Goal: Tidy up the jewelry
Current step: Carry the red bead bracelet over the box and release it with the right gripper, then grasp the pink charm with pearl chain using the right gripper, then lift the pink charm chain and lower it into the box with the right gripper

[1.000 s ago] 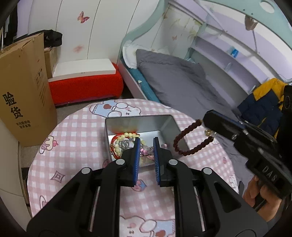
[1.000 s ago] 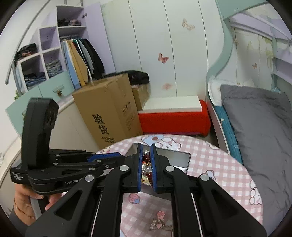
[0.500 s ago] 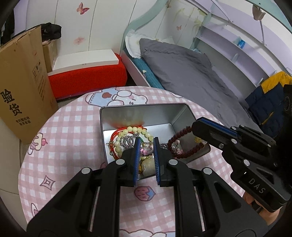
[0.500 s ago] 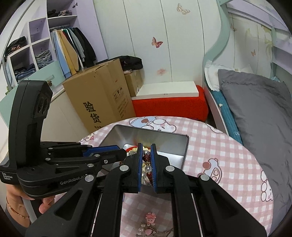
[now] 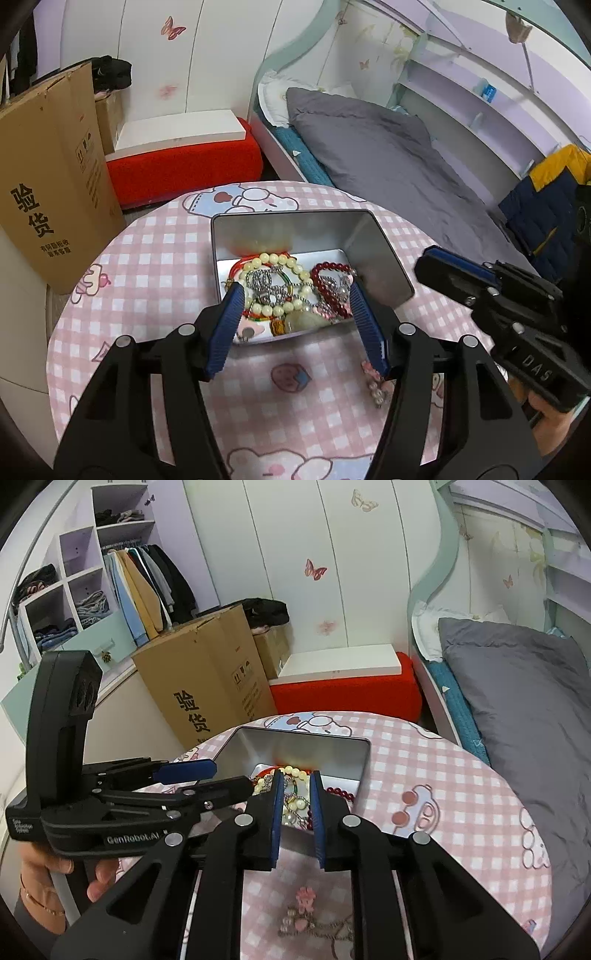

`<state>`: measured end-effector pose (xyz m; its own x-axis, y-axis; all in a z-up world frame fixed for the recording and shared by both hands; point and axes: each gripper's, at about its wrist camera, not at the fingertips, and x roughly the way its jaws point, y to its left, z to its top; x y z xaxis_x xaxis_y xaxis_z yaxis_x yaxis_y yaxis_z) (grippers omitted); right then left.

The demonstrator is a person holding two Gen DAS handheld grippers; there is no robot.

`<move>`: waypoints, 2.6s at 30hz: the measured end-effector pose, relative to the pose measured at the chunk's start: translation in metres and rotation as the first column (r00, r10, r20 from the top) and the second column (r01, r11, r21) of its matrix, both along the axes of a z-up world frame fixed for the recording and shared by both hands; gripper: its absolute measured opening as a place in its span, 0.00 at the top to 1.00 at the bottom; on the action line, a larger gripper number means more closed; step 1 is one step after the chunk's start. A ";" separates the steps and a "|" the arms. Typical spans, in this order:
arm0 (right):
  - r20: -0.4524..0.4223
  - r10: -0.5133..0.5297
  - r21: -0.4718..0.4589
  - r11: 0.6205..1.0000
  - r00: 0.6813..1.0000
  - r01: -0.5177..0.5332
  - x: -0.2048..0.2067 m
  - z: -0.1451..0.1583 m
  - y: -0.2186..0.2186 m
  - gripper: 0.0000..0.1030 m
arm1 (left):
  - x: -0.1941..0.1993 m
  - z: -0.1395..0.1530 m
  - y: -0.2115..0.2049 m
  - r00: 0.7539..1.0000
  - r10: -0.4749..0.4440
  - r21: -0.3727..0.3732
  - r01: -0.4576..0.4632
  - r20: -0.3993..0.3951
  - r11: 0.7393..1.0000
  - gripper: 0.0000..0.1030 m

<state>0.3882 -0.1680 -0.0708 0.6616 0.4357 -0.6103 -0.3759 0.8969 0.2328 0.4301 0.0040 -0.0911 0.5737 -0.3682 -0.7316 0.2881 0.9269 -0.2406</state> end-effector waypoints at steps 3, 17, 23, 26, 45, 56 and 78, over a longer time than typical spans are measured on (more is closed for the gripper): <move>0.006 0.001 -0.001 1.000 1.000 -0.001 -0.010 0.002 -0.005 0.86 | -0.011 0.003 0.000 1.000 -0.005 0.014 0.005 0.018 1.000 0.43; -0.074 -0.028 -0.017 0.999 0.997 0.027 -0.056 -0.034 -0.041 0.78 | -0.063 -0.033 -0.061 0.989 -0.147 0.091 0.150 -0.036 0.985 0.43; -0.116 -0.041 -0.002 0.999 0.992 0.041 -0.065 -0.050 -0.057 0.76 | -0.055 -0.048 -0.079 0.988 -0.129 0.091 0.137 -0.085 0.986 0.43; -0.125 -0.043 0.004 0.999 0.991 0.043 -0.068 -0.055 -0.061 0.74 | -0.046 -0.054 -0.083 0.987 -0.108 0.081 0.118 -0.115 0.990 0.43; -0.153 0.001 -0.023 1.000 0.988 -0.005 -0.070 -0.066 -0.049 0.67 | -0.041 -0.049 -0.062 0.990 -0.080 -0.001 0.080 -0.117 0.997 0.80; -0.170 0.048 -0.176 0.981 0.984 -0.079 -0.063 -0.080 0.014 0.50 | -0.062 -0.012 -0.026 0.997 -0.071 -0.021 0.071 -0.031 0.997 0.80; -0.031 0.021 -0.177 0.984 0.999 -0.026 -0.068 -0.014 0.001 0.95 | -0.068 0.022 -0.002 0.997 -0.071 -0.047 0.073 0.032 0.996 0.80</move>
<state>0.3198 -0.1666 -0.0846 0.6332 0.3337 -0.6983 -0.3927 0.9160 0.0817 0.3622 0.0020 -0.0690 0.5657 -0.4440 -0.6949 0.3615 0.8909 -0.2749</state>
